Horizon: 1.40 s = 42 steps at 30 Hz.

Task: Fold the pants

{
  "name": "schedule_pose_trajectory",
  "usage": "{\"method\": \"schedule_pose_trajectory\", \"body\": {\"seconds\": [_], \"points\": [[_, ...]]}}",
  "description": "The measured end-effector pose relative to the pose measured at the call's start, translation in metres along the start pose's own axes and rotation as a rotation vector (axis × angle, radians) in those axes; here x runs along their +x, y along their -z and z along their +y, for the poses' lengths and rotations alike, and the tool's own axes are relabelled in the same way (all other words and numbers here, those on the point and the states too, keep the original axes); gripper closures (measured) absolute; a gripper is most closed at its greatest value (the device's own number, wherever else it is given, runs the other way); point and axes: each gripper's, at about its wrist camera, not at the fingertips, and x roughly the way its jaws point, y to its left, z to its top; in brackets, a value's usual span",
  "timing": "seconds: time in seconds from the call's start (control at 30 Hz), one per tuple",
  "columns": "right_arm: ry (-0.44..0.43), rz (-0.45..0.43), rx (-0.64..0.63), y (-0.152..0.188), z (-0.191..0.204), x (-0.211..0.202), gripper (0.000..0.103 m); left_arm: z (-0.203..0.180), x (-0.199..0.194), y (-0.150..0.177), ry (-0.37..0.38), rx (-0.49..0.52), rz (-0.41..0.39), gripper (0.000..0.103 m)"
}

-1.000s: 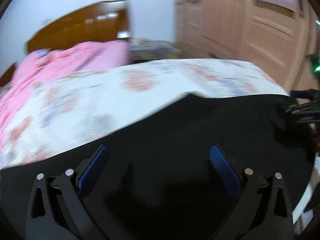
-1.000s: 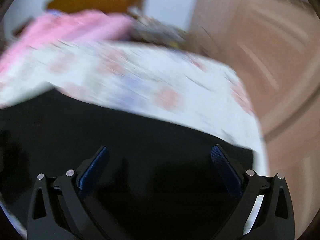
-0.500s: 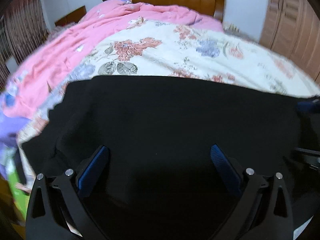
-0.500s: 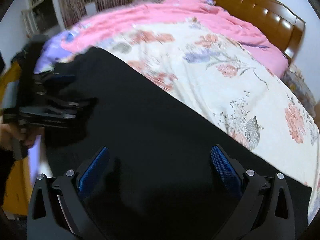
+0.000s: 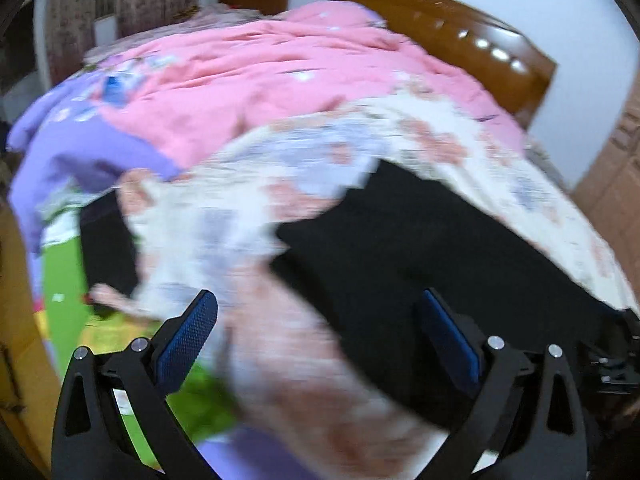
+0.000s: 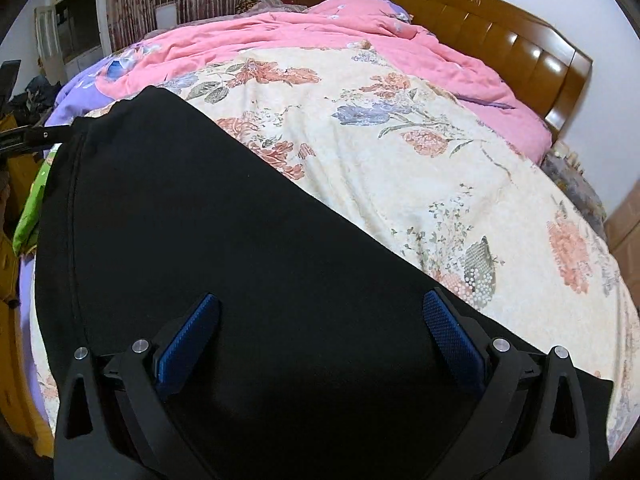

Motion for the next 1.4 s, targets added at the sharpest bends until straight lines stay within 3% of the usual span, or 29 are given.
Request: {"method": "schedule_pose_trajectory", "body": {"seconds": [0.13,0.27,0.33,0.4,0.43,0.5,0.7,0.77,0.93,1.1,1.17,1.4], "points": [[-0.113,-0.083,-0.061,-0.031,0.048,-0.022,0.005,0.021,-0.014,-0.002,-0.105,-0.017,-0.023,0.002],[-0.203,-0.09,-0.276,-0.063,0.137,-0.013,0.005,0.039,-0.037,0.001,-0.206,-0.092,-0.064,0.002],[-0.252,-0.075,-0.36,-0.074,0.181,0.0,0.006,0.046,-0.044,0.003,-0.215,-0.095,-0.065,0.002],[-0.287,-0.059,-0.398,-0.08,0.209,0.009,0.012,0.053,-0.048,0.005,-0.222,-0.091,-0.054,0.002],[-0.287,-0.047,-0.429,-0.082,0.224,0.014,0.02,0.057,-0.053,0.009,-0.226,-0.081,-0.047,0.002],[-0.251,-0.038,-0.471,-0.083,0.238,0.023,0.027,0.059,-0.057,0.014,-0.224,-0.069,-0.043,0.002],[-0.19,-0.013,-0.49,-0.083,0.249,0.04,0.028,0.063,-0.061,0.036,-0.149,-0.053,-0.029,0.002],[-0.182,-0.022,-0.499,-0.078,0.249,0.042,0.036,0.065,-0.06,0.043,-0.119,-0.08,-0.023,0.002],[-0.331,-0.009,-0.342,-0.091,0.22,0.035,0.049,0.06,-0.06,0.052,-0.027,-0.102,-0.011,0.002],[-0.388,0.001,-0.31,-0.095,0.212,0.031,0.061,0.051,-0.06,0.046,0.041,-0.103,-0.017,0.002],[-0.394,-0.01,-0.3,-0.094,0.211,0.028,0.077,0.048,-0.058,0.043,0.104,-0.128,-0.01,0.002],[-0.44,-0.1,-0.22,-0.093,0.194,0.013,0.083,0.021,-0.021,0.017,0.418,-0.22,0.074,0.002]]}}
